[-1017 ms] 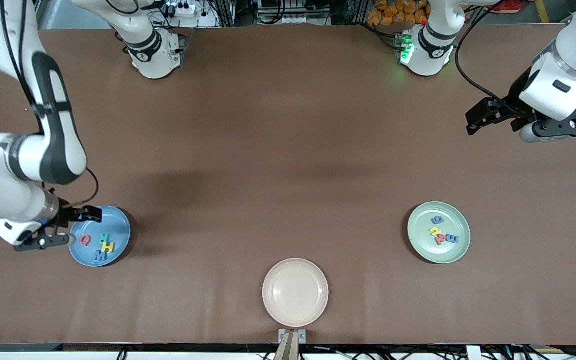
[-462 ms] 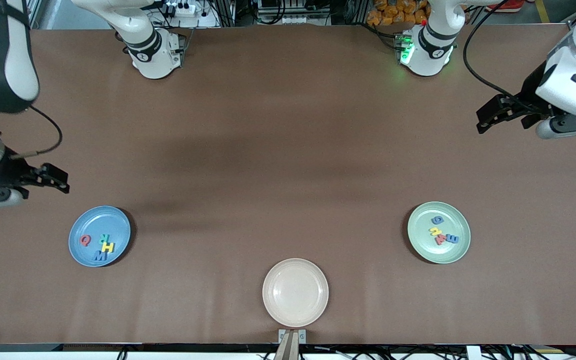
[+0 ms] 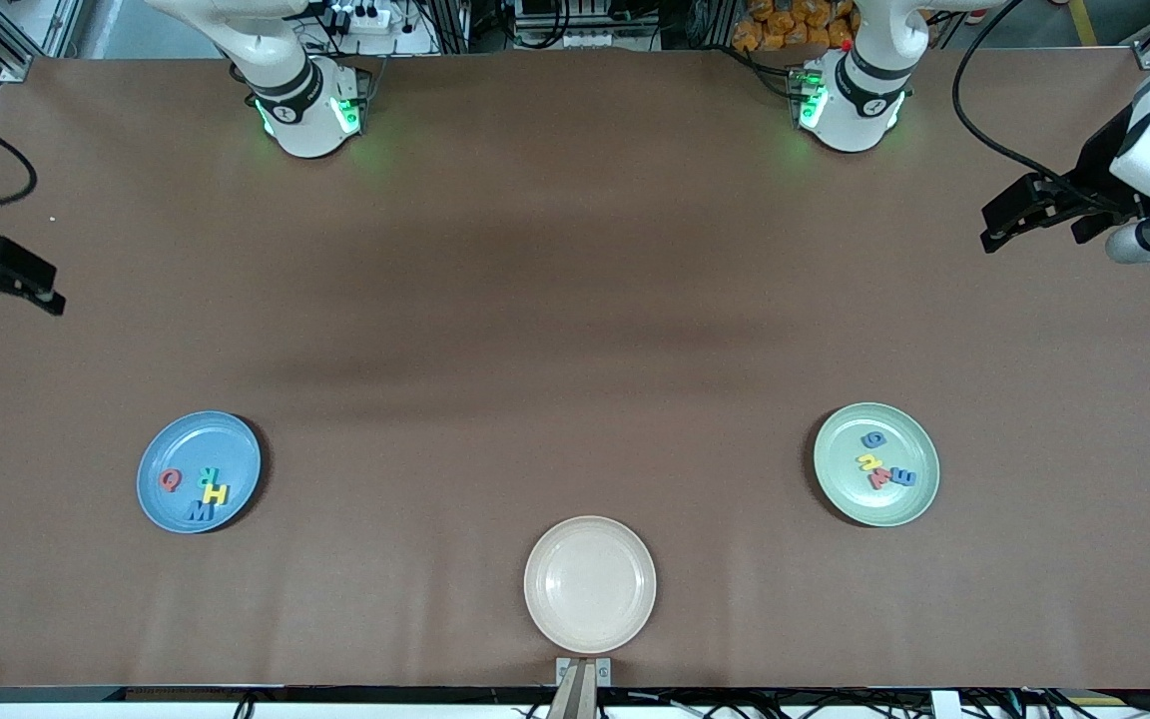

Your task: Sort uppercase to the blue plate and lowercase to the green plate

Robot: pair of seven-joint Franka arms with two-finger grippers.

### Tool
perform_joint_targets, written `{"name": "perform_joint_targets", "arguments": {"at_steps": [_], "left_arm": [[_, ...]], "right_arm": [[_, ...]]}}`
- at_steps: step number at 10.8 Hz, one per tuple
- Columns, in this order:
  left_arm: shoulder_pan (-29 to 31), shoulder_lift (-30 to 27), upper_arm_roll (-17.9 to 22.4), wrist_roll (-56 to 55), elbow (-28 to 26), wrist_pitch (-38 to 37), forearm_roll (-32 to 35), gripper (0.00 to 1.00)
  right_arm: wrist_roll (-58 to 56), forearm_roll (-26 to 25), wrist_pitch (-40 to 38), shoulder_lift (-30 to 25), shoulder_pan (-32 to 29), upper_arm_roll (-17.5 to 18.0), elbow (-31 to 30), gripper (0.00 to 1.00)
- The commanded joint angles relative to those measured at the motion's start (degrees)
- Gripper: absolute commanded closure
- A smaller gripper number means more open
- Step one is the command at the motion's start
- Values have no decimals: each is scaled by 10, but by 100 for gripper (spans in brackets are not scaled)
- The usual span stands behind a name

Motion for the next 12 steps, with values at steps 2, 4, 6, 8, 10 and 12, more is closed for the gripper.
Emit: {"name": "perform_joint_targets", "arguments": {"at_steps": [2,4,6,8,10,12], "left_arm": [[0,-4,1,12,10,-15,9,0],[0,-4,3,12,10,-15,9,0],[-1,-4,3,12,10,-15,9,0],[0,-4,3,12,10,-15,9,0],[-1,-4,4,11,10,-16,10,0],[-1,-4,6,11,10,-16,10,0]], "right_arm": [[54,-5,-72,-1,-12,28,49,0],[58,-6,-77,-1,-8,29,49,0],[58,-9,-77,1,-6,29,49,0],[57,-11,-80,2,1,25,49,0],[56,-12,-80,1,0,25,49,0],[56,-11,-80,1,-1,25,49,0]]}}
